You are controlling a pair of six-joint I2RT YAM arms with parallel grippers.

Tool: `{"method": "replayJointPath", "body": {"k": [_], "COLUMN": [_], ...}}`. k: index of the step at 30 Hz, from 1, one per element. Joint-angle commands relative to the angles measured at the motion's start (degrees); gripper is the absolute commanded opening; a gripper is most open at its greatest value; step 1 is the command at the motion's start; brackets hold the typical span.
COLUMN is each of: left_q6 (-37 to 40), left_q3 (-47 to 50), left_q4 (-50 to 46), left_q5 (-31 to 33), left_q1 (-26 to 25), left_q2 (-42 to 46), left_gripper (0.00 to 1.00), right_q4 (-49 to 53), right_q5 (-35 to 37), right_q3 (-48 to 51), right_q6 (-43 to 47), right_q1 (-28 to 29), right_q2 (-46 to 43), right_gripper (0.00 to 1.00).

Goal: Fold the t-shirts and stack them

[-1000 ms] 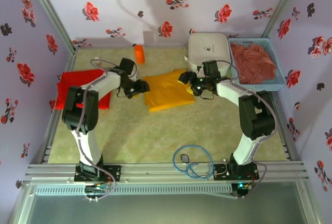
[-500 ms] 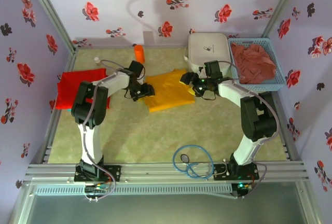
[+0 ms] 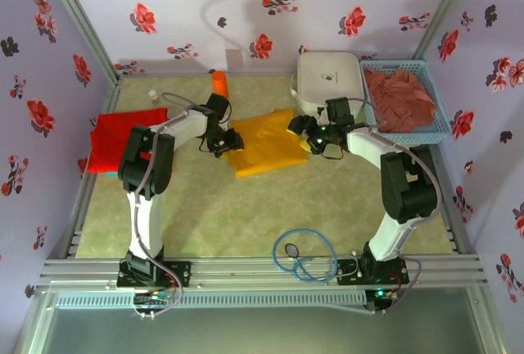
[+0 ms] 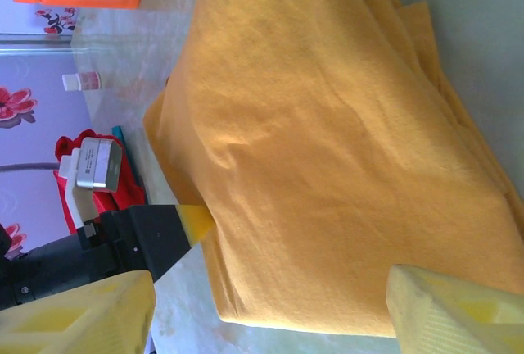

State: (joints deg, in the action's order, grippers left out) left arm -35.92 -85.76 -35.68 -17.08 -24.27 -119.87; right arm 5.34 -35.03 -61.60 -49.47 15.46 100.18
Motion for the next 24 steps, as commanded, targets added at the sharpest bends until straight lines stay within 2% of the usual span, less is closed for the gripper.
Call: {"method": "replayJointPath", "body": {"k": [1,5,8,11,18,24], "left_q6": [-0.2,0.1,1.3,4.1,11.9,19.3], "left_q3": [-1.7,-2.3,-3.2,-4.5,-6.6,-8.2], "left_q4": [4.8,3.4,1.2,-1.7,-11.5,-20.8], "left_q5": [-1.8,0.3,2.7,5.6,16.7,25.8], "left_q1": [-1.7,-2.0,-2.2,-2.2,-2.1,-1.3], "left_q2": [-4.2,-5.1,-5.1,-4.3,3.3,13.5], "left_gripper": [0.41,0.28,0.12,0.00,0.00,0.00], "right_q4": [-0.5,-0.8,0.5,2.1,4.8,5.5], "right_q5": [-2.1,-2.3,-2.2,-2.1,-1.8,-2.0], "right_q3": [1.7,2.4,2.4,2.0,2.1,2.7], "right_q6": [0.5,0.3,1.0,1.7,3.2,3.7], "right_q1": [-0.6,-0.9,-1.5,-2.2,-3.7,-4.3], "right_q2": [-1.3,-2.1,-3.4,-4.8,-6.7,-7.4], "right_gripper": [0.74,0.74,0.74,0.74,0.74,0.74]}}
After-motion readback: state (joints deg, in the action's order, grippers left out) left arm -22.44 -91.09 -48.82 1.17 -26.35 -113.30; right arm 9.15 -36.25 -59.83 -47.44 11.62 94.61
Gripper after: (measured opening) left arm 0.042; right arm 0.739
